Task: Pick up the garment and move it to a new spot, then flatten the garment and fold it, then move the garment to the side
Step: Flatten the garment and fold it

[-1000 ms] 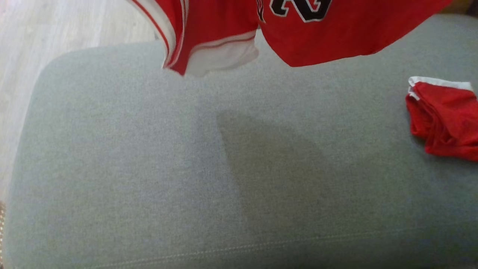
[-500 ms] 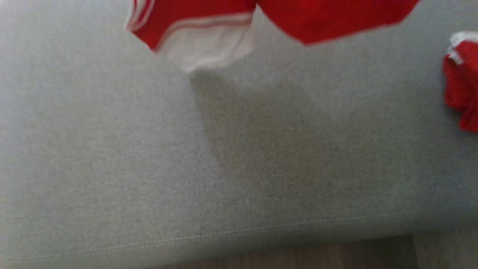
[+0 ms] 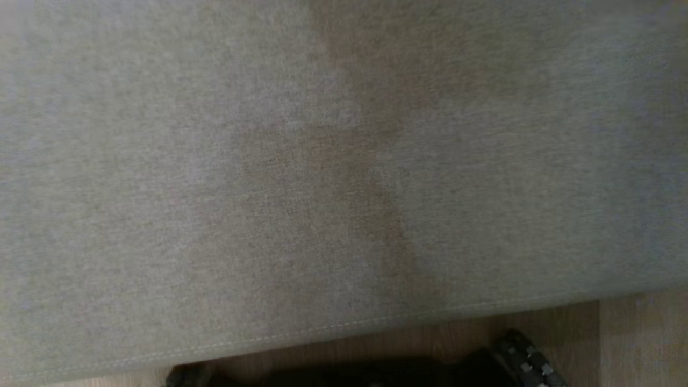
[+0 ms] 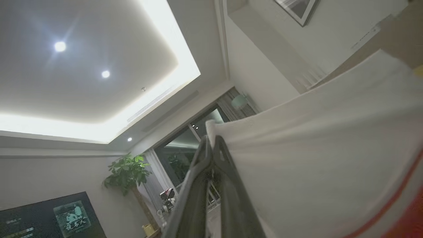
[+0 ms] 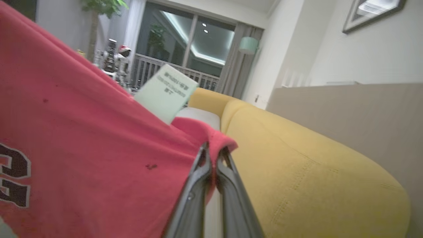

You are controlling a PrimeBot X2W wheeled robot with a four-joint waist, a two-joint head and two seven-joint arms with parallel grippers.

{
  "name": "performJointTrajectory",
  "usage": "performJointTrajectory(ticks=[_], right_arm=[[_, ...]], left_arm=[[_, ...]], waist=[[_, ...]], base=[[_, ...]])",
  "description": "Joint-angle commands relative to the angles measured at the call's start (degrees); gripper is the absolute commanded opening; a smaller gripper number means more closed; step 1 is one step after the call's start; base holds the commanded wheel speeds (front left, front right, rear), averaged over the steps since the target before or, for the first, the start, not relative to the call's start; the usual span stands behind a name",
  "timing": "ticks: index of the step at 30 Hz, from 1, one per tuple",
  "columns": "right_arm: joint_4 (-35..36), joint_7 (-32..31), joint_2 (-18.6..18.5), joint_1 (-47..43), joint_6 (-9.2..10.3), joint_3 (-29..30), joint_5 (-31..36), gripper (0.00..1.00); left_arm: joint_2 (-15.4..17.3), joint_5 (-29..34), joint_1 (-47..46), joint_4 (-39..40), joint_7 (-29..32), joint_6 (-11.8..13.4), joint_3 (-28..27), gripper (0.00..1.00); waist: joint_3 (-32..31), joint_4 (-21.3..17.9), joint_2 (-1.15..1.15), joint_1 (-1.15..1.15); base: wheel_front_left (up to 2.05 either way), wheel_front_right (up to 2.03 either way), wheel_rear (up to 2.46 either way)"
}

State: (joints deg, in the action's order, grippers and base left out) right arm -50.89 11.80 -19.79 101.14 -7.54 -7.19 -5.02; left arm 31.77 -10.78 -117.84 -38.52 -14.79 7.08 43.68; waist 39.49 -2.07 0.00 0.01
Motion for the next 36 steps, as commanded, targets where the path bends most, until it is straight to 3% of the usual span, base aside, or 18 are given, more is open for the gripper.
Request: performJointTrajectory(ticks=[1,7,9,12,17,19,24,27,28,36], right_arm=[[0.14,0.50,0.42,1.27,0.05,1.56,0.85,0.00],[-5.71,1.69,1.78,-1.00,0.05,1.76,2.44,0.00],[-7.96,1.56,2.65,-3.08,0.05,0.87,1.27,0.00],[-11.02,0.13,3.94,-7.71,0.05,-1.45,-2.00,0.00],[-11.16,-2.77,4.42,-19.26,0.05,-7.31,-10.54,0.00],[-8.96,-3.77,3.78,-25.01,0.05,-9.21,-14.99,0.00],[-0.78,-6.24,-0.16,-40.87,0.05,-12.46,-24.30,0.00],[4.27,-5.91,-3.32,-49.38,0.05,-12.32,-27.18,0.00],[4.27,-5.91,-3.32,-49.38,0.05,-12.32,-27.18,0.00],[16.89,-6.14,-7.08,-70.46,0.05,-5.75,-30.54,0.00]], left_arm=[[2.26,-0.29,-1.35,3.37,-0.15,0.72,-2.38,0.00],[4.20,-4.42,15.30,13.10,-0.19,-0.68,-5.79,0.00],[3.94,-7.14,22.08,15.24,-0.19,-2.38,-7.06,0.00],[4.21,-10.63,33.24,17.64,-0.19,-5.83,-7.84,0.00],[6.02,-15.35,53.32,23.05,-0.20,-8.62,-7.38,0.00],[7.03,-17.77,61.20,25.15,-0.20,-8.57,-6.92,0.00],[9.79,-23.71,79.85,32.34,1.36,-4.98,-5.43,0.00],[10.68,-27.71,89.55,36.69,2.46,-1.58,-5.21,0.00],[10.68,-27.71,89.55,36.69,2.46,-1.58,-5.21,0.00],[11.40,-34.47,107.63,45.29,2.00,4.91,-4.63,0.00]], waist=[[3.72,1.23,0.00,-0.01],[4.84,3.48,0.00,-0.01],[3.84,3.69,0.00,-0.01],[1.10,3.79,0.00,-0.01],[-6.19,3.71,0.00,-0.01],[-9.29,3.38,0.00,-0.01],[-16.45,2.32,0.00,-0.01],[-19.72,1.87,0.00,-0.01],[-19.72,1.87,0.00,-0.01],[-25.80,2.34,0.00,-0.01]], base=[[0.00,0.00,0.00],[0.00,0.00,0.00],[0.00,0.00,0.00],[0.00,0.00,0.00],[0.00,0.00,0.00],[0.00,0.00,0.00],[0.00,0.00,0.00],[0.00,0.00,0.00],[0.00,0.00,0.00],[0.00,0.00,0.00]])
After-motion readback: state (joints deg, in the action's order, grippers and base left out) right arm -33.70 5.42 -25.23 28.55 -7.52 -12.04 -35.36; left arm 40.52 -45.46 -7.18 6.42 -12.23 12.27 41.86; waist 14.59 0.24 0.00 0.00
